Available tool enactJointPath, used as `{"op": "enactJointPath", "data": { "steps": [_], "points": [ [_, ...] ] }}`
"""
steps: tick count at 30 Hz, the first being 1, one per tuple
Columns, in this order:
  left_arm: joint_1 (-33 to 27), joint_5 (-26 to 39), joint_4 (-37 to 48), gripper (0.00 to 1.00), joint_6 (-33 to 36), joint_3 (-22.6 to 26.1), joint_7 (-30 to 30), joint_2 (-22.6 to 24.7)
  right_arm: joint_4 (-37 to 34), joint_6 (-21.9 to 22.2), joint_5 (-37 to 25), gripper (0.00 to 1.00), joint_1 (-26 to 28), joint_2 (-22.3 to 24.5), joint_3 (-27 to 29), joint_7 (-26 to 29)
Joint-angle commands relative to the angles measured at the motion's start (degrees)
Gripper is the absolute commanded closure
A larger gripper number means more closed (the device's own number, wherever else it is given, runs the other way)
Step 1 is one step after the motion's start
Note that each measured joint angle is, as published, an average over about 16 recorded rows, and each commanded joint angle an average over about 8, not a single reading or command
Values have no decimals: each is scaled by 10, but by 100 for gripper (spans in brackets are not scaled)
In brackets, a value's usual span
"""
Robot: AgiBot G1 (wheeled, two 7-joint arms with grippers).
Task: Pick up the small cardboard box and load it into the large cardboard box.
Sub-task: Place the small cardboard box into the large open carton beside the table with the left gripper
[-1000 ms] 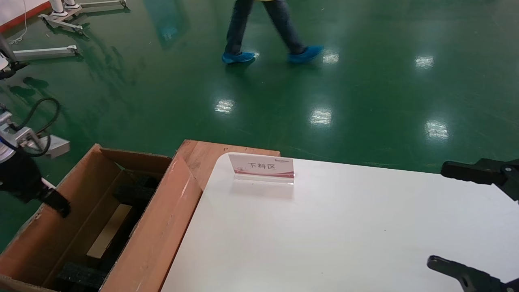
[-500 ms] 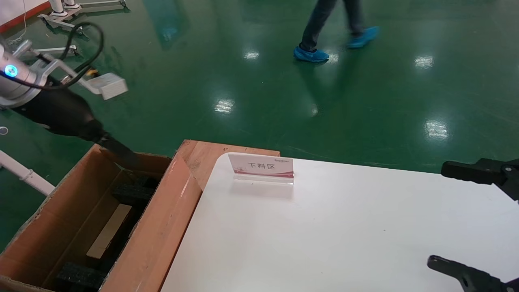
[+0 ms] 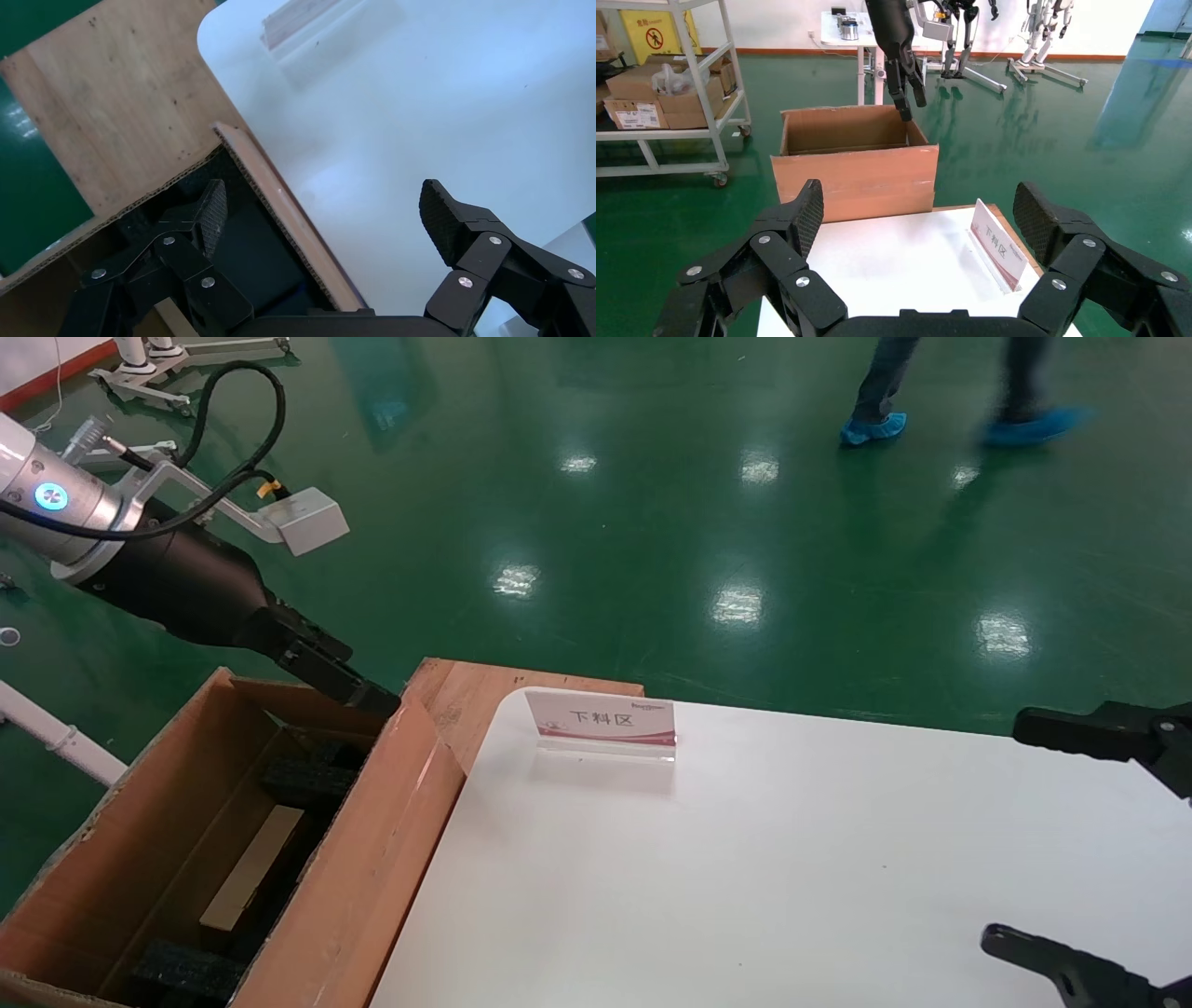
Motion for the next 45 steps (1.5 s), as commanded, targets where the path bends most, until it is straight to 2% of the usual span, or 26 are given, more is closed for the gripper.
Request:
{"op": "enactJointPath", "data": {
  "steps": [1, 45],
  "points": [
    [6, -1, -6, 0, -1, -11, 2, -1, 0, 0, 0, 0, 0, 0, 0, 0],
    [569, 13, -337, 0, 22, -861, 186, -72, 0, 0, 1, 0, 0, 0, -1, -1]
  ]
}}
